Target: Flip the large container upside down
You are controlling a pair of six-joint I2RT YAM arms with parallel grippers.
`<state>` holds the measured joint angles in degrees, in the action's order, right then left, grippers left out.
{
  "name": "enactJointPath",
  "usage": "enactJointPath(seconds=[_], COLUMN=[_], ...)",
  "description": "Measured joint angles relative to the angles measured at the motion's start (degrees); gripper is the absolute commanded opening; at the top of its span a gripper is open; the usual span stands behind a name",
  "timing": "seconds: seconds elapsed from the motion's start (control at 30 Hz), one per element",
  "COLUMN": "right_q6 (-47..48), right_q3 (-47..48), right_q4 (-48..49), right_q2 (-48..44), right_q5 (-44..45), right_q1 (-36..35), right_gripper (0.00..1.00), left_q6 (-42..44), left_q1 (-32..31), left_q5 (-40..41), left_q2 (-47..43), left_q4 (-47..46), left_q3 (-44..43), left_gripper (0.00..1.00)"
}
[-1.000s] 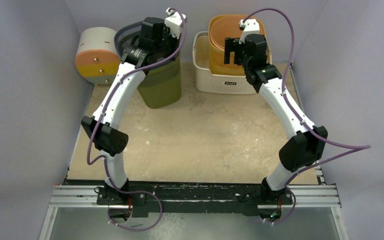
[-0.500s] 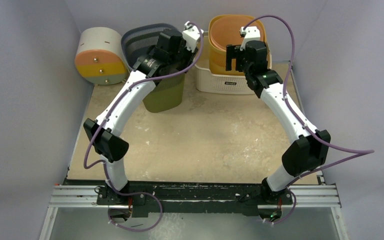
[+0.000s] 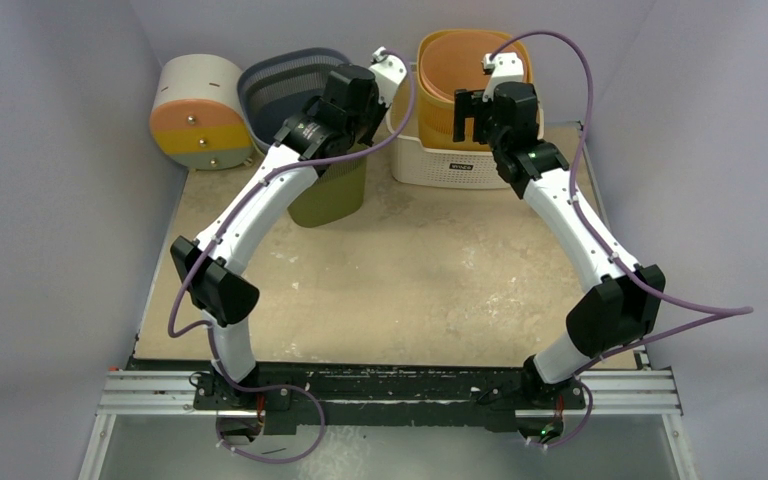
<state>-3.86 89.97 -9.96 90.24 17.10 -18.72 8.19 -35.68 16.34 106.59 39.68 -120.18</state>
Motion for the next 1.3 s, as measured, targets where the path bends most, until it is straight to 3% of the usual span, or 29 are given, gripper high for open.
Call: enactJointPath(seconds=[0.23, 0.33, 0.37, 0.43, 0.47, 0.73, 1.03, 1.3], right_q6=[0.02, 0.02, 0.02, 0.02, 0.02, 0.02, 0.0, -0.02], right_q3=[-0.37, -0.46, -0.48, -0.52, -0.57, -1.46, -1.46, -1.46], right_q4=[-0.04, -0.07, -0.09, -0.17, -0.2, -0.5, -0.57, -1.16], right_q2=[-0.02, -0.02, -0.02, -0.02, -0.02, -0.33, -0.33, -0.33], right_q5=[0.0, 0.04, 0.11, 0.24, 0.31, 0.46, 0.42, 0.37], right_q1=[0.0, 0.0, 0.0, 0.0, 0.0, 0.0, 0.0, 0.0], right_gripper=[1.0, 1.0, 1.0, 1.0, 1.0, 1.0, 1.0, 0.99], left_q6=[-0.15, -1.05, -1.25, -1.44, -1.6, -3.28, -8.2, -12.61], left_q1=[-0.26, 0.72, 1.01, 1.55, 1.62, 1.95, 2.01, 0.59], left_q5=[3.13, 1.6, 1.27, 0.87, -0.04, 0.68, 1.33, 0.83], left_q2=[0.02, 0.2, 0.15, 0.09, 0.0, -0.04, 1.31, 0.96], left_q4=[-0.44, 0.31, 0.5, 0.55, 0.24, 2.51, 10.36, 10.12], left_q3=[2.1, 2.56, 2.54, 2.54, 2.51, 1.49, -6.49, -10.73], left_gripper=[0.27, 0.29, 0.25, 0.01, 0.0, 0.0, 0.0, 0.0])
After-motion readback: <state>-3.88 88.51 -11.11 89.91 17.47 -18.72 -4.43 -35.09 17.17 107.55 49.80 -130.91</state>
